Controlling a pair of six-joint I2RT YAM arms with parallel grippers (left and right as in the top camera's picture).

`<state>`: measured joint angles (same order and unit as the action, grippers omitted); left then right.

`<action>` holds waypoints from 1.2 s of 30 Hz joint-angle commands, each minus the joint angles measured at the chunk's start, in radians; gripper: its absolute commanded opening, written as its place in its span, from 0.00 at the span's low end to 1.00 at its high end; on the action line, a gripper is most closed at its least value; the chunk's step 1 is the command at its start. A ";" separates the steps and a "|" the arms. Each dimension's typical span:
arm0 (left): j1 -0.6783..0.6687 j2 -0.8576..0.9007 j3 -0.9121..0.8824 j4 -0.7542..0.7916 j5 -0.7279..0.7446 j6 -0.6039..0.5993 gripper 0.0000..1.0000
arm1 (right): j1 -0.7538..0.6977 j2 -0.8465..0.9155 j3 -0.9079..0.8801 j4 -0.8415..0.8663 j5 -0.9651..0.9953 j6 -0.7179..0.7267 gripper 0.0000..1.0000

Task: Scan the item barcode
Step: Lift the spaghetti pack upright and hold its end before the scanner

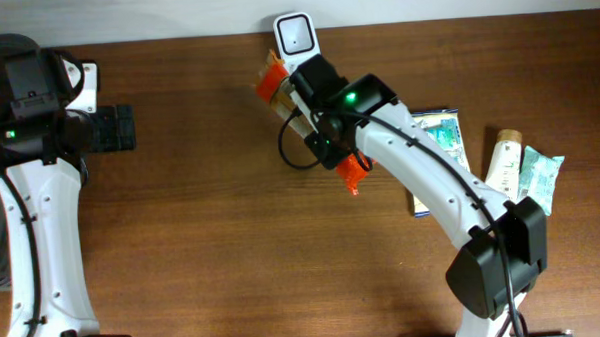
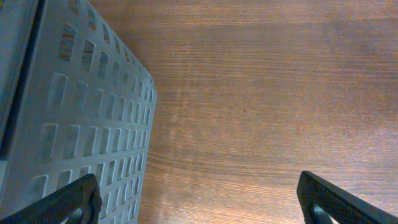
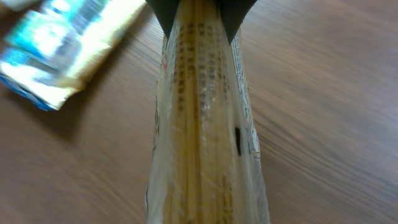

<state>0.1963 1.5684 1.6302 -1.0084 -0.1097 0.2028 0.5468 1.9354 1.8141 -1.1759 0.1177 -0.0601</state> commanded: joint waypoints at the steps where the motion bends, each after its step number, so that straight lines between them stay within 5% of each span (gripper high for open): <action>1: 0.004 -0.011 0.013 0.001 -0.003 0.012 0.99 | -0.068 -0.052 0.040 0.048 -0.309 0.013 0.04; 9: 0.004 -0.011 0.013 0.001 -0.003 0.012 0.99 | -0.181 -0.042 0.040 0.188 -0.888 0.058 0.04; 16: 0.006 -0.011 0.013 0.001 -0.003 0.012 0.99 | -0.275 0.068 0.039 0.549 -1.393 0.328 0.04; 24: 0.005 -0.011 0.013 0.001 -0.003 0.012 0.99 | -0.294 0.286 0.039 1.098 -1.670 0.802 0.04; 36: 0.005 -0.011 0.013 0.001 -0.003 0.012 0.99 | -0.352 0.479 0.039 1.218 -1.670 0.681 0.04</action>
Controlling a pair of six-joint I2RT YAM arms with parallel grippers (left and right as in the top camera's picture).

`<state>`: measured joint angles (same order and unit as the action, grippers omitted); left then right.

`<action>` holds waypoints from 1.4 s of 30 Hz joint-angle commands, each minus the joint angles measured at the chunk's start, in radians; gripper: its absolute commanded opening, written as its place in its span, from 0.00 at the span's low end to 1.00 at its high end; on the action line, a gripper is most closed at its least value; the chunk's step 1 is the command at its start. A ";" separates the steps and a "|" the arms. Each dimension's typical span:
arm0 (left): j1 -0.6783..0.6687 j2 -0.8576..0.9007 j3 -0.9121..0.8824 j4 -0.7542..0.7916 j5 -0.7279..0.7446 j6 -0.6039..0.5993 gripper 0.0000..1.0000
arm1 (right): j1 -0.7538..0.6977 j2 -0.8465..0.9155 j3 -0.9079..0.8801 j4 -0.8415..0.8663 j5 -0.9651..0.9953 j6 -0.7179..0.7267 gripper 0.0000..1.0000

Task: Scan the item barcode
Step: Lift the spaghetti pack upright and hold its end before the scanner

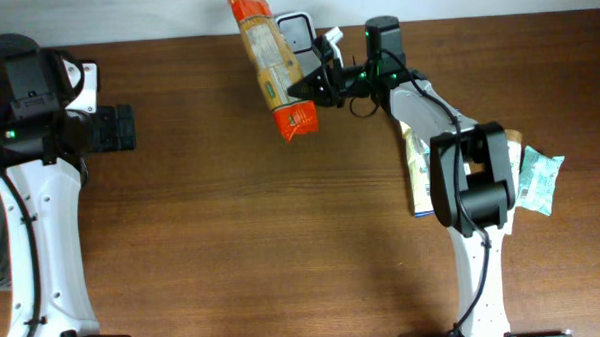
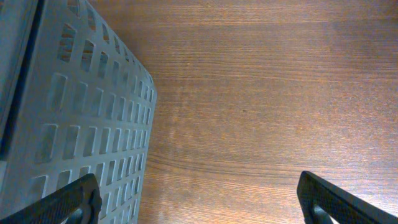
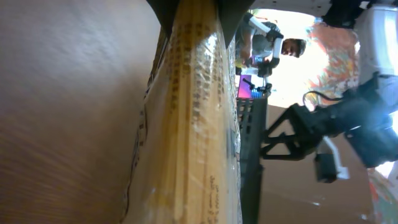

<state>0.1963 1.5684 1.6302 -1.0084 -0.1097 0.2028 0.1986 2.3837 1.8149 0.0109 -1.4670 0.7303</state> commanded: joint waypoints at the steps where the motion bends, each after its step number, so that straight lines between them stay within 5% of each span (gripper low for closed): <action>1: 0.005 -0.011 0.013 0.001 -0.003 0.012 0.99 | -0.004 0.047 0.039 0.053 -0.085 -0.117 0.04; 30: 0.005 -0.011 0.013 0.001 -0.003 0.012 0.99 | -0.080 0.129 0.039 0.150 -0.021 -0.142 0.04; 34: 0.005 -0.011 0.013 0.001 -0.003 0.012 0.99 | -0.083 0.127 0.039 0.262 -0.054 -0.003 0.04; 39: 0.005 -0.011 0.013 0.001 -0.003 0.012 0.99 | -0.082 0.077 0.039 0.758 -0.084 0.428 0.04; 42: 0.005 -0.011 0.013 0.001 -0.003 0.012 0.99 | -0.082 0.024 0.039 0.864 -0.068 0.538 0.04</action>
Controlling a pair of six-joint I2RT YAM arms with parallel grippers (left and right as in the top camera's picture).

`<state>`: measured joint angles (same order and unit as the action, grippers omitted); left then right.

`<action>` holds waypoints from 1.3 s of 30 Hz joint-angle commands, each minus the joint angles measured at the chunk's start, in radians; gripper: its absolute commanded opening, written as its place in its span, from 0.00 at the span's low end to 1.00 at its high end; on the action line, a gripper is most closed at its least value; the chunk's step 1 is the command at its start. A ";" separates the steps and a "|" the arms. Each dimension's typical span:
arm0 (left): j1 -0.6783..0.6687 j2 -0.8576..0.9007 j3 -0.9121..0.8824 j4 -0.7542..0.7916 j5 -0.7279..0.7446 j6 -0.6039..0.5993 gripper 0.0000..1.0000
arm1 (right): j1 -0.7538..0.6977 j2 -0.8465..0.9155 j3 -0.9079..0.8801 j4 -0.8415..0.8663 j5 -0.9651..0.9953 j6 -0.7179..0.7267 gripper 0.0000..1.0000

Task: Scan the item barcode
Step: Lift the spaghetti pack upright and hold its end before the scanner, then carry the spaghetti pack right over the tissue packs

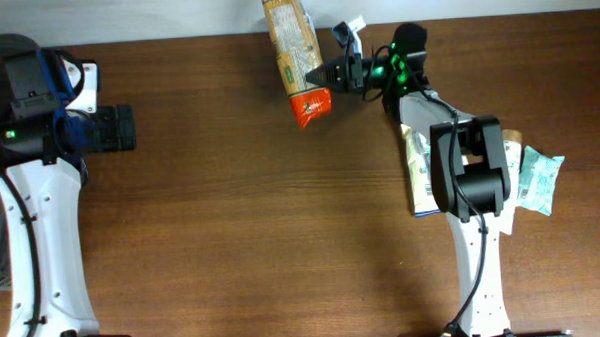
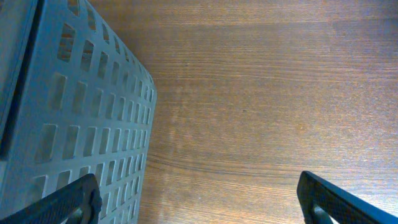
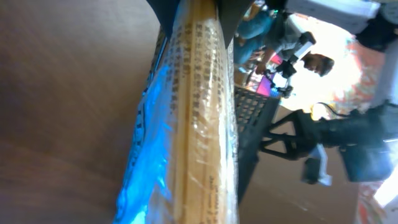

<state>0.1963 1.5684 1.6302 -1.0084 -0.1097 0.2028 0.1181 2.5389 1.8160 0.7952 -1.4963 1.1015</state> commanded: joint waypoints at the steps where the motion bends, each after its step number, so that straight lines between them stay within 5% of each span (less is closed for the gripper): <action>1: 0.005 -0.011 0.013 0.001 -0.003 0.012 0.99 | 0.004 -0.149 0.038 0.135 -0.047 0.232 0.04; 7: 0.005 -0.011 0.013 0.001 -0.003 0.012 0.99 | 0.076 -0.158 0.038 0.293 -0.038 0.472 0.04; 14: 0.005 -0.011 0.013 0.001 -0.003 0.012 0.99 | 0.243 -0.158 0.037 0.116 -0.002 0.393 0.04; 17: 0.005 -0.011 0.013 0.001 -0.003 0.012 0.99 | 0.283 -0.158 0.037 -0.114 0.069 0.251 0.04; 20: 0.005 -0.011 0.013 0.001 -0.003 0.012 0.99 | 0.303 -0.158 0.037 -0.470 0.126 -0.045 0.04; 26: 0.005 -0.011 0.013 0.001 -0.003 0.012 0.99 | 0.309 -0.158 0.037 -0.805 0.237 -0.351 0.04; 34: 0.005 -0.011 0.013 0.001 -0.003 0.012 0.99 | 0.340 -0.164 0.056 -1.339 0.637 -0.763 0.04; 39: 0.005 -0.011 0.013 0.001 -0.003 0.012 0.99 | 0.379 -0.210 0.327 -1.827 1.020 -1.074 0.04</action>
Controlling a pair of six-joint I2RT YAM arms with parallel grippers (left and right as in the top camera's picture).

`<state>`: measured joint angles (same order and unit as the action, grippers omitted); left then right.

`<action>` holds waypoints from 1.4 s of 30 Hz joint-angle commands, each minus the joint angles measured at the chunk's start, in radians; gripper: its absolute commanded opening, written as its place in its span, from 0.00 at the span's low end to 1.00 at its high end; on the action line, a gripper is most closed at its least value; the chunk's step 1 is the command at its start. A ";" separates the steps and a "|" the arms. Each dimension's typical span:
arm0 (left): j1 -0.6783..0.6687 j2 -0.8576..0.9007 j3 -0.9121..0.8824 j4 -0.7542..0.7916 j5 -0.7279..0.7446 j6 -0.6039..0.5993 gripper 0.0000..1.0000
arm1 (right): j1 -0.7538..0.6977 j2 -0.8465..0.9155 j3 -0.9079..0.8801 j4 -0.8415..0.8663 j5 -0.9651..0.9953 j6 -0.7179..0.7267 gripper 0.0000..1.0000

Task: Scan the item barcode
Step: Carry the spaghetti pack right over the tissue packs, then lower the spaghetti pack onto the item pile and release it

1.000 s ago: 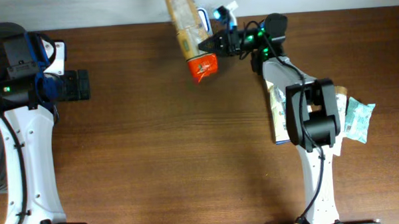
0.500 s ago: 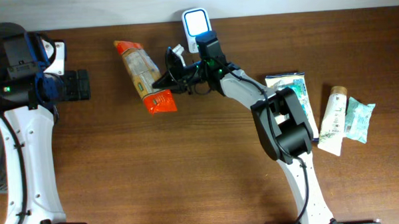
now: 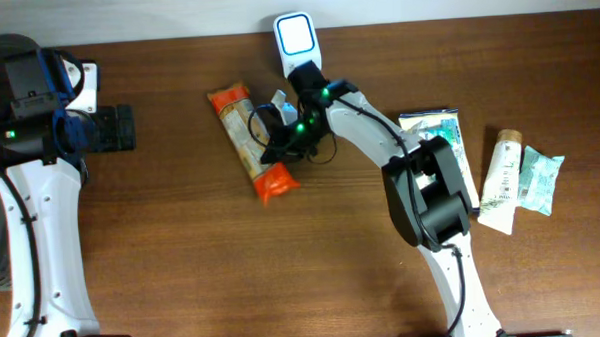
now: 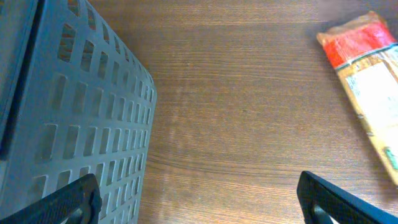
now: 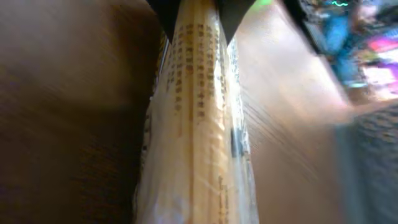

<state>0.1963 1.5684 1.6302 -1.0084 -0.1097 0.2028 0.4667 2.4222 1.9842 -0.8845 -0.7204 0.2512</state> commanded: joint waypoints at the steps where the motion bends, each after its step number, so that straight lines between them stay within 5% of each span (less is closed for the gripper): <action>1: 0.005 -0.011 0.013 0.001 -0.003 0.012 0.99 | 0.040 -0.102 0.205 -0.209 0.287 -0.256 0.04; 9: 0.005 -0.011 0.013 0.001 -0.003 0.012 0.99 | 0.041 -0.251 0.591 -0.658 0.374 -0.318 0.04; 19: 0.005 -0.011 0.013 0.001 -0.003 0.012 0.99 | -0.286 -0.431 0.584 -0.814 0.650 -0.213 0.04; 30: 0.005 -0.011 0.013 0.001 -0.003 0.012 0.99 | -0.592 -0.430 -0.060 -0.672 0.756 -0.220 0.04; 35: 0.005 -0.011 0.013 0.001 -0.003 0.012 0.99 | -0.641 -0.428 -0.158 -0.592 0.760 -0.220 0.04; 36: 0.005 -0.011 0.013 0.000 -0.003 0.012 0.99 | -0.650 -0.428 -0.157 -0.594 0.759 -0.220 0.16; 37: 0.005 -0.011 0.013 0.001 -0.003 0.012 0.99 | -0.655 -0.428 -0.157 -0.607 0.759 -0.220 0.42; 42: 0.005 -0.011 0.013 0.001 -0.003 0.012 0.99 | -0.649 -0.431 -0.068 -0.677 0.695 -0.221 0.50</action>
<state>0.1963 1.5684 1.6302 -1.0080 -0.1097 0.2028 -0.1844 2.0285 1.8309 -1.5280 0.0185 0.0257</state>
